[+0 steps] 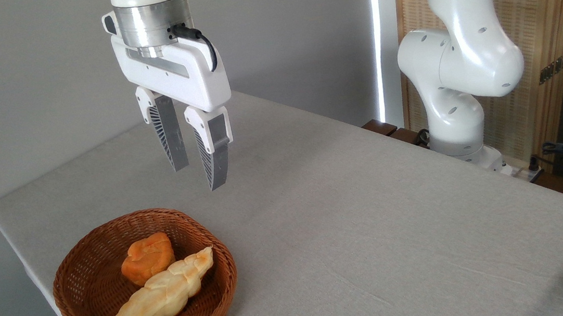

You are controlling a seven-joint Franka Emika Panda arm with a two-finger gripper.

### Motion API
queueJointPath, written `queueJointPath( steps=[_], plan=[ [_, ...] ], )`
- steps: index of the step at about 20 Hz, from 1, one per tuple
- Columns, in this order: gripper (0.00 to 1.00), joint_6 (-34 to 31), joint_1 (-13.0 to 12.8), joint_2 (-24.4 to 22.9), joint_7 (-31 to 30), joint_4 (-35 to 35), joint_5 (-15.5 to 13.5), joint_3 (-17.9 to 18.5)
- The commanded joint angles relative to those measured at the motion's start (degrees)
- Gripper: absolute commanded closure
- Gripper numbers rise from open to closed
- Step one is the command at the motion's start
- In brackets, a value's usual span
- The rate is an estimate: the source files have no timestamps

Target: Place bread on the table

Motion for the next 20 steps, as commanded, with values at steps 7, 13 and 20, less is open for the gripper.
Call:
queueJointPath(
  steps=[7, 13, 20],
  plan=[
    [0.00, 1.1, -0.9, 0.9, -4.6, -0.1, -3.1, 0.0],
    [0.00, 7.4, -3.2, 3.1, -16.5, -0.5, -3.2, -0.1],
    [0.00, 16.4, -5.0, 6.7, -26.8, -0.8, -3.3, -0.3]
  ],
)
